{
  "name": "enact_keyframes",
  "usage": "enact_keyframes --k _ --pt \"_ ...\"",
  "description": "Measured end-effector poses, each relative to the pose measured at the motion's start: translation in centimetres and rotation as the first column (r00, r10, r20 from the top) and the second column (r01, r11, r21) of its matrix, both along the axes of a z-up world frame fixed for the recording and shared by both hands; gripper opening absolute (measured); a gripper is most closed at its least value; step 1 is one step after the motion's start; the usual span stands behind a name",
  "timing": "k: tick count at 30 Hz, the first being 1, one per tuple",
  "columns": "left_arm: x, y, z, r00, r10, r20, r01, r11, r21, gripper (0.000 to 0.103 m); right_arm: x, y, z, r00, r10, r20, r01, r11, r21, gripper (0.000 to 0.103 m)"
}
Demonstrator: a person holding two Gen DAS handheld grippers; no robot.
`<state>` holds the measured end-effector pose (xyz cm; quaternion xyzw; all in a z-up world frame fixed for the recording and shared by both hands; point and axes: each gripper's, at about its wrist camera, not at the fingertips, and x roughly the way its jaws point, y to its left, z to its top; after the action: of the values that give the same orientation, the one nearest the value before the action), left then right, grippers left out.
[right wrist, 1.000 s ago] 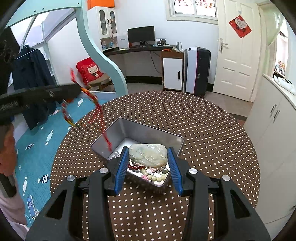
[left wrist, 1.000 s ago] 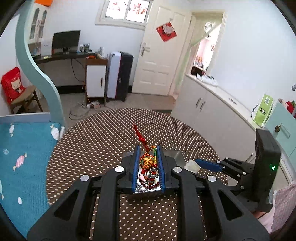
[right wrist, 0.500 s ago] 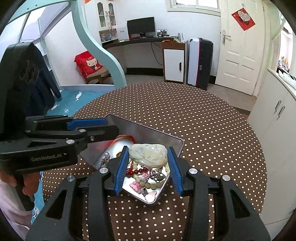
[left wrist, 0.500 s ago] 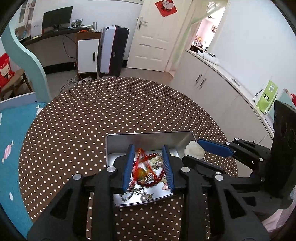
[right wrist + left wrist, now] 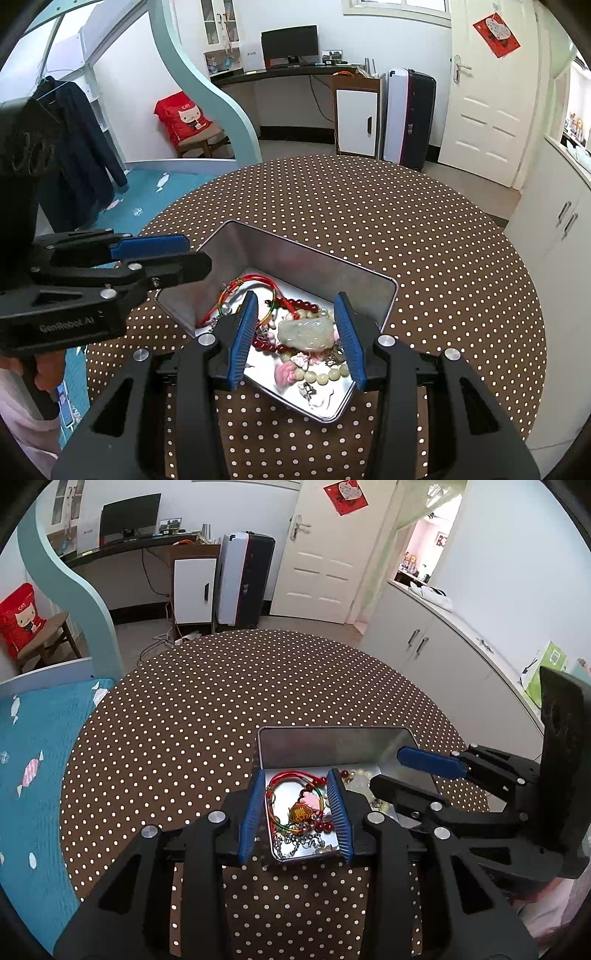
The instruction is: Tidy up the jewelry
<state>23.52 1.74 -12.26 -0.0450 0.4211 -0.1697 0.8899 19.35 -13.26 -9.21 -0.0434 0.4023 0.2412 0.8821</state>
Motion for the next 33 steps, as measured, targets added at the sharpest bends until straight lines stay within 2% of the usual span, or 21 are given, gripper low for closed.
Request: enact_keyframes --k 9,11,14,16,19,23,26,33 --pt "-1.1 -1.1 0.2 1.000 -0.012 0.007 0.012 1.000 0.021 0.040 -0.9 -1.0 0.4 0.999 -0.038 0.008 0.038 0.999 -0.013 0.043" --pt "-1.4 -1.4 0.3 1.000 -0.011 0.007 0.011 1.000 0.027 0.046 -1.2 -0.9 0.6 0.999 -0.045 0.012 0.045 0.999 -0.011 0.046" --pt "-2.1 -1.7 0.6 1.000 -0.013 0.016 0.013 0.999 0.034 0.051 -1.8 -1.3 0.9 0.998 -0.065 0.018 0.065 0.998 -0.008 0.058" --pt "-2.8 -1.9 1.0 1.000 -0.005 0.031 0.004 0.999 0.054 0.052 -2.3 -1.7 1.1 0.995 -0.096 0.024 0.096 0.995 -0.013 0.074" --pt "-3.7 -2.0 1.6 0.999 0.015 0.050 -0.018 0.998 0.066 0.058 -3.3 -2.4 1.6 0.990 -0.138 0.037 0.138 0.990 -0.012 0.085" --pt "-5.6 -2.5 2.8 0.994 0.039 0.098 -0.049 0.993 0.105 0.065 -4.6 -3.0 2.3 0.977 -0.201 0.068 0.204 0.978 -0.042 0.088" --pt "-7.1 -2.8 3.7 0.990 0.052 0.128 -0.067 0.991 0.116 0.069 -5.8 -3.8 3.0 0.966 -0.244 0.086 0.247 0.968 -0.032 0.095" --pt "-10.3 -3.2 7.0 0.970 0.091 0.225 -0.125 0.982 0.142 0.076 -9.0 -4.6 5.7 0.936 -0.301 0.184 0.311 0.950 -0.026 0.095"
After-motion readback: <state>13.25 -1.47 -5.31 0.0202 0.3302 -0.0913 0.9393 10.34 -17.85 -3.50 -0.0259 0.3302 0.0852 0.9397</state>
